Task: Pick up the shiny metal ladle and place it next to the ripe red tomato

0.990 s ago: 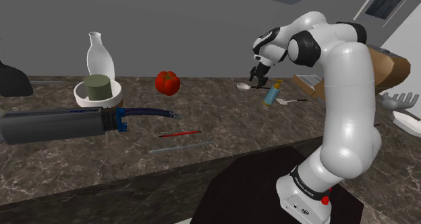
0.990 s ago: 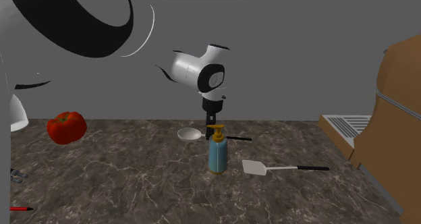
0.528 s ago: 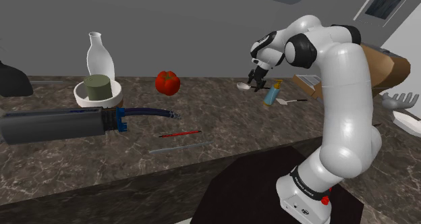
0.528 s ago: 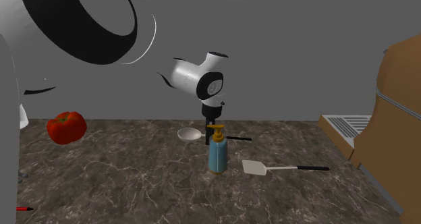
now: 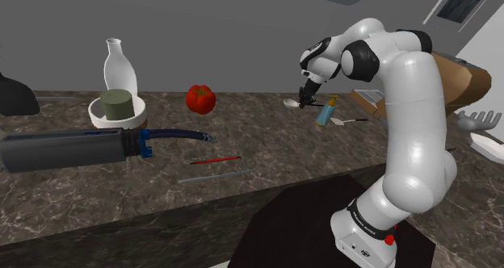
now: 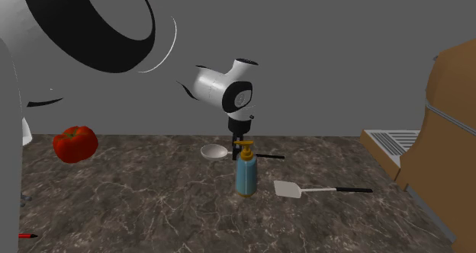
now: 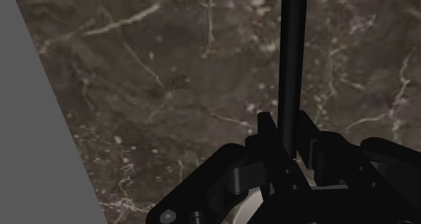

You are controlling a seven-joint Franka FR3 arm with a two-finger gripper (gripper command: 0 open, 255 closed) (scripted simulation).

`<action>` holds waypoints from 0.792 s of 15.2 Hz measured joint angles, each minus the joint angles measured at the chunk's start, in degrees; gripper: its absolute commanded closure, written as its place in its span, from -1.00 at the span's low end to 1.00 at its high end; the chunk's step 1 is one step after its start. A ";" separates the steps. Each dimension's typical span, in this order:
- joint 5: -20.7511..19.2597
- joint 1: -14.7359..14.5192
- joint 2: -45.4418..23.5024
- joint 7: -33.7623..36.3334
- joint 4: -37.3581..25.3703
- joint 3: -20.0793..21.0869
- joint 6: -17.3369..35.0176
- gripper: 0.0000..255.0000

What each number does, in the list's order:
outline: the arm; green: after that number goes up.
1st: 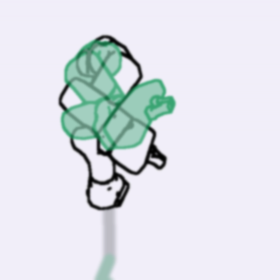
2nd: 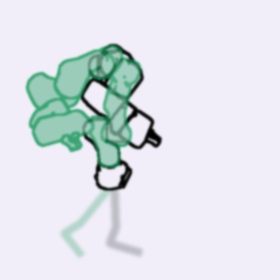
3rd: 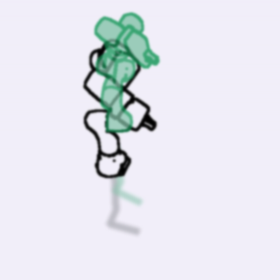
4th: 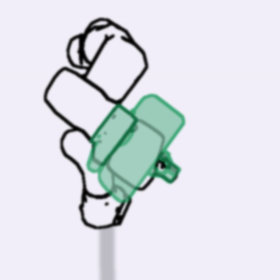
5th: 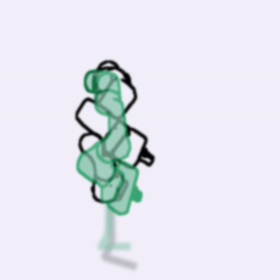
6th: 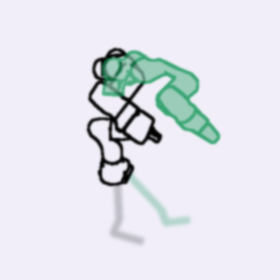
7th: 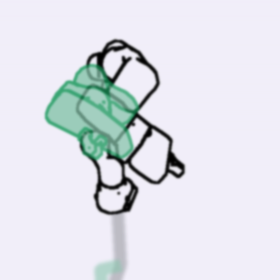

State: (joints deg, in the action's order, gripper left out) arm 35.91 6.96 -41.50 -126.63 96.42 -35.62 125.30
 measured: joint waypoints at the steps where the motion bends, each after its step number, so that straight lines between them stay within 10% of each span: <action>1: 0.00 0.00 0.00 0.00 0.00 0.00 0.00 1.00; 12: -1.54 -0.77 2.18 1.05 -0.25 -1.24 -2.20 1.00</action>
State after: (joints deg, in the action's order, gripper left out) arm 34.37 6.18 -39.32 -125.58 96.17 -36.86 123.10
